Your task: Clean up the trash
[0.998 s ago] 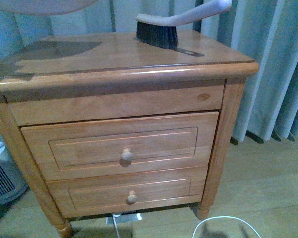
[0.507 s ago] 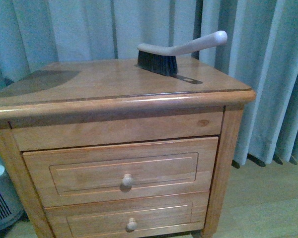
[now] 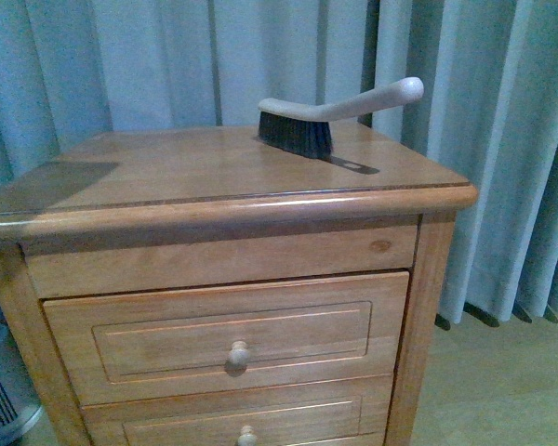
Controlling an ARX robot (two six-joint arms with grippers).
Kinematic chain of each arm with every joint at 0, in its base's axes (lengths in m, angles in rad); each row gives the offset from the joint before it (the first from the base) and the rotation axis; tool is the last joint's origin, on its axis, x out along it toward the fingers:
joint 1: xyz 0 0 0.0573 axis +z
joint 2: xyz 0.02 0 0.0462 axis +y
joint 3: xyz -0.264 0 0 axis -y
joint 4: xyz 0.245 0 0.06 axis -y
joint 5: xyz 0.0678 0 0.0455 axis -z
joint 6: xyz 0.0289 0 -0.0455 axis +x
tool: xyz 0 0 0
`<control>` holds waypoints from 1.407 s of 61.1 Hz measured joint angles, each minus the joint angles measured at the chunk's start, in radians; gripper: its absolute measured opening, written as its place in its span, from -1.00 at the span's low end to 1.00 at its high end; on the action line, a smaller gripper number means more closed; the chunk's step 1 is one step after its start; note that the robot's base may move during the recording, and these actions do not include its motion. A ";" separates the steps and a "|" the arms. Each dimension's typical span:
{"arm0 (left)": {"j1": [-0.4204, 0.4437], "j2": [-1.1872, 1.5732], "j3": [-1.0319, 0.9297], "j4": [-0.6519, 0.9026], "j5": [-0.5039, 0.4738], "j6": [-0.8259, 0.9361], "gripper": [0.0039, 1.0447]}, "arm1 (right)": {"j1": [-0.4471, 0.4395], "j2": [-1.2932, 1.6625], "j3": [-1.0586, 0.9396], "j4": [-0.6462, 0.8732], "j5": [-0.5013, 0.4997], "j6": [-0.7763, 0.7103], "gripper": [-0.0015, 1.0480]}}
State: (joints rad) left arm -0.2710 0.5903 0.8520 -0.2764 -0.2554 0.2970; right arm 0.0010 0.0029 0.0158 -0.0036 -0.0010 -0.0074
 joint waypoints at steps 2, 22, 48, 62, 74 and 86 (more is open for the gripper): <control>-0.006 -0.011 -0.008 0.000 -0.002 0.008 -0.51 | 0.000 0.000 0.000 0.000 0.000 0.000 0.86; -0.015 -0.024 -0.021 0.000 -0.011 0.029 -0.51 | 0.000 0.000 0.000 0.000 0.000 0.000 0.86; -0.016 -0.024 -0.021 0.001 -0.014 0.032 -0.51 | -0.251 0.491 0.312 0.020 -0.861 0.205 0.86; -0.016 -0.024 -0.021 0.001 -0.011 0.032 -0.51 | -0.043 0.944 0.943 -0.293 -0.669 0.019 0.86; -0.016 -0.024 -0.021 0.001 -0.012 0.032 -0.51 | 0.121 1.347 1.500 -0.654 -0.382 -0.108 0.86; -0.016 -0.024 -0.021 0.001 -0.013 0.032 -0.51 | 0.264 1.639 1.965 -0.908 -0.135 -0.140 0.86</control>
State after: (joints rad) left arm -0.2871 0.5663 0.8307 -0.2756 -0.2687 0.3294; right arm 0.2646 1.6417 1.9808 -0.9112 -0.1364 -0.1471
